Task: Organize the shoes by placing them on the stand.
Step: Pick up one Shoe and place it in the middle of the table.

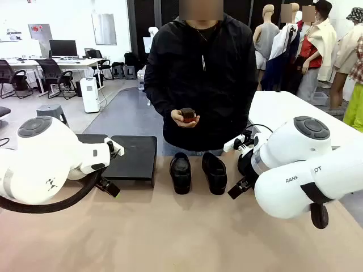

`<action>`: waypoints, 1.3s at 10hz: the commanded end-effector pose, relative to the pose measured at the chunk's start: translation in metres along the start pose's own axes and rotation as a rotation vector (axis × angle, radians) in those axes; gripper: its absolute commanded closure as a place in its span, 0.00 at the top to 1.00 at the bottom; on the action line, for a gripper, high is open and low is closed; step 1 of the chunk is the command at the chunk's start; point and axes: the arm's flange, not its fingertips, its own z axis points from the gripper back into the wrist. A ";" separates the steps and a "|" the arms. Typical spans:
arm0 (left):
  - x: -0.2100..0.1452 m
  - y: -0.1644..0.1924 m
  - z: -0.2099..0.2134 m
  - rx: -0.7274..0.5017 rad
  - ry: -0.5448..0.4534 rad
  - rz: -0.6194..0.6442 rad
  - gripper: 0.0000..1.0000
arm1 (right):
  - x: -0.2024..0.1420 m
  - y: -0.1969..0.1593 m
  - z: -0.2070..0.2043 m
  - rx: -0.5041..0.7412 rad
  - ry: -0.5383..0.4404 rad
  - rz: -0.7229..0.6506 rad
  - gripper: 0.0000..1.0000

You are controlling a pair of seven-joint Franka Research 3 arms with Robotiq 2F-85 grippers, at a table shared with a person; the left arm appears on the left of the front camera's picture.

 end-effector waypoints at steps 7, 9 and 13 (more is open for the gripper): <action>0.000 0.000 0.000 0.000 0.000 0.000 1.00 | 0.000 -0.001 0.001 0.010 0.004 -0.006 1.00; 0.000 0.000 0.000 0.000 0.000 0.000 1.00 | 0.000 -0.001 0.001 0.010 0.004 -0.006 1.00; 0.000 0.000 0.000 0.000 0.000 0.000 1.00 | 0.000 -0.001 0.001 0.010 0.004 -0.006 1.00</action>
